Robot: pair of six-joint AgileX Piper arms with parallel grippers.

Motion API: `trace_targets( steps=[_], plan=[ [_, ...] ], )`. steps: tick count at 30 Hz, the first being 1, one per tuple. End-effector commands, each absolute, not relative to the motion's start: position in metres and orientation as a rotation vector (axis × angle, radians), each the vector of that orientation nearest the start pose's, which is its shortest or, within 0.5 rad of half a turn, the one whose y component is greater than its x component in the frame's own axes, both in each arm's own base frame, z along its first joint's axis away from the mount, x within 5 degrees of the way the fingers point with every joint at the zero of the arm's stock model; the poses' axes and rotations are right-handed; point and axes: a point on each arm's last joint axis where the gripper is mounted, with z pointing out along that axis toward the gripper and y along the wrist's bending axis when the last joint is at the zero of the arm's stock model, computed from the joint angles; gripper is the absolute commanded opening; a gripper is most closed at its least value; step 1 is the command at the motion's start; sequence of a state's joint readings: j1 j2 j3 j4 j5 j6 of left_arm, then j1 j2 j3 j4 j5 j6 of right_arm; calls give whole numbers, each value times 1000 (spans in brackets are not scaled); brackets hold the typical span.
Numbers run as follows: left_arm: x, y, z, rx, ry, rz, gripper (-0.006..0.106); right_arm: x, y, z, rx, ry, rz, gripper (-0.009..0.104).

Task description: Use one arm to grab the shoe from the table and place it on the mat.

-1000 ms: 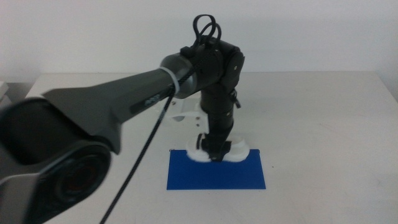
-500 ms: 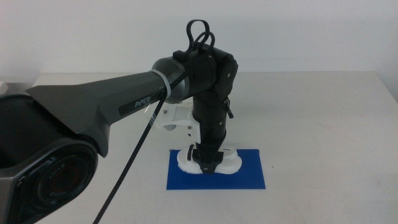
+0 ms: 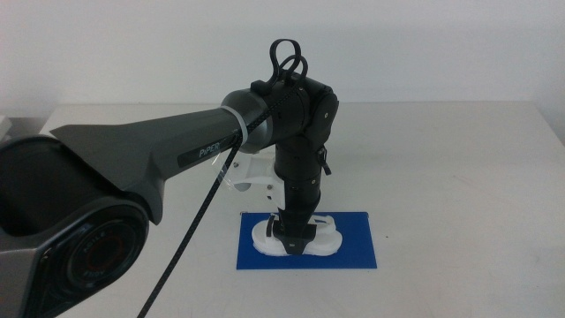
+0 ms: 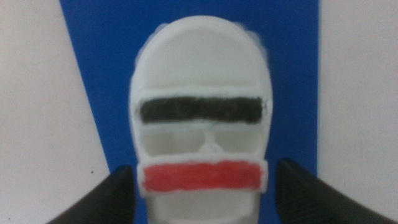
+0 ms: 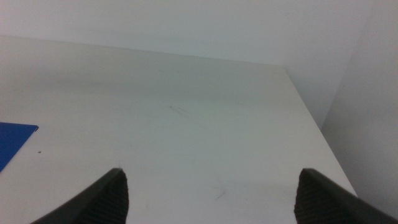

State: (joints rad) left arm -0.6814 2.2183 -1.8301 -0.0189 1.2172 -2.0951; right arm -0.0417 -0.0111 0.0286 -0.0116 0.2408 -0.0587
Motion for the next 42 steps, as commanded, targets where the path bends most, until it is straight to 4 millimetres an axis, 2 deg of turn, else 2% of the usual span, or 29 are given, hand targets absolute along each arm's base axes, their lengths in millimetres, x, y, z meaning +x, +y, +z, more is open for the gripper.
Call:
trace_targets(
  steps=[1,4,9,15,22,23,28,32,38,42],
  plan=[
    [341,-280,215,-2083,2371,-80,86,57,-3,187,-35,1679,-102,78],
    [341,-280,215,-2083,2371,-80,94,57,-3,187,-35,1679,-102,78],
    [337,-279,232,-2088,2372,-143,94,57,-3,187,-35,1679,-102,78],
    [327,-270,276,-2065,2352,-301,94,57,-3,187,-35,1679,-102,78],
    [308,-251,337,-1995,2295,-512,94,57,-3,187,-35,1679,-102,78],
    [306,-247,345,-1945,2302,-530,94,57,-3,187,-35,1679,-102,78],
    [298,-233,370,-1541,2429,-544,94,57,-3,187,-35,1679,-102,78],
    [292,-219,390,-1053,2519,-469,94,57,-3,187,-35,1679,-102,78],
    [289,-196,414,-279,2498,-155,94,57,-3,187,-35,1679,-102,78],
    [289,-187,422,75,2439,47,94,57,-3,187,-35,1679,-102,78]
  ],
)
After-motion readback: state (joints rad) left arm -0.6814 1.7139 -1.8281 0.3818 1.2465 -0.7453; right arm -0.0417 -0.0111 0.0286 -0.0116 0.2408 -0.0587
